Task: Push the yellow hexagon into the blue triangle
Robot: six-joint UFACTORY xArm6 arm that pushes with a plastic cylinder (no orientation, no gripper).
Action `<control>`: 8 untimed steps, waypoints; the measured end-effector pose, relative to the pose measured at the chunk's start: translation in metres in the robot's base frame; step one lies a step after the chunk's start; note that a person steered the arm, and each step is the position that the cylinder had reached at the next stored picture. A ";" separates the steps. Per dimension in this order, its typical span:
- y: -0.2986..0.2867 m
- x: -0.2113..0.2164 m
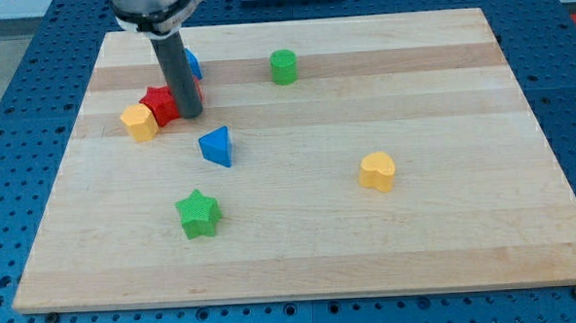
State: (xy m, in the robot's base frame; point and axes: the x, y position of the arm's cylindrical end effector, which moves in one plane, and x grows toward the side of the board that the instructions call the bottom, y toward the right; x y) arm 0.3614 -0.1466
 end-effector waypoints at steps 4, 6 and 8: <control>-0.017 0.067; -0.099 0.103; -0.103 0.044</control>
State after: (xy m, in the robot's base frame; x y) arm 0.4057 -0.2496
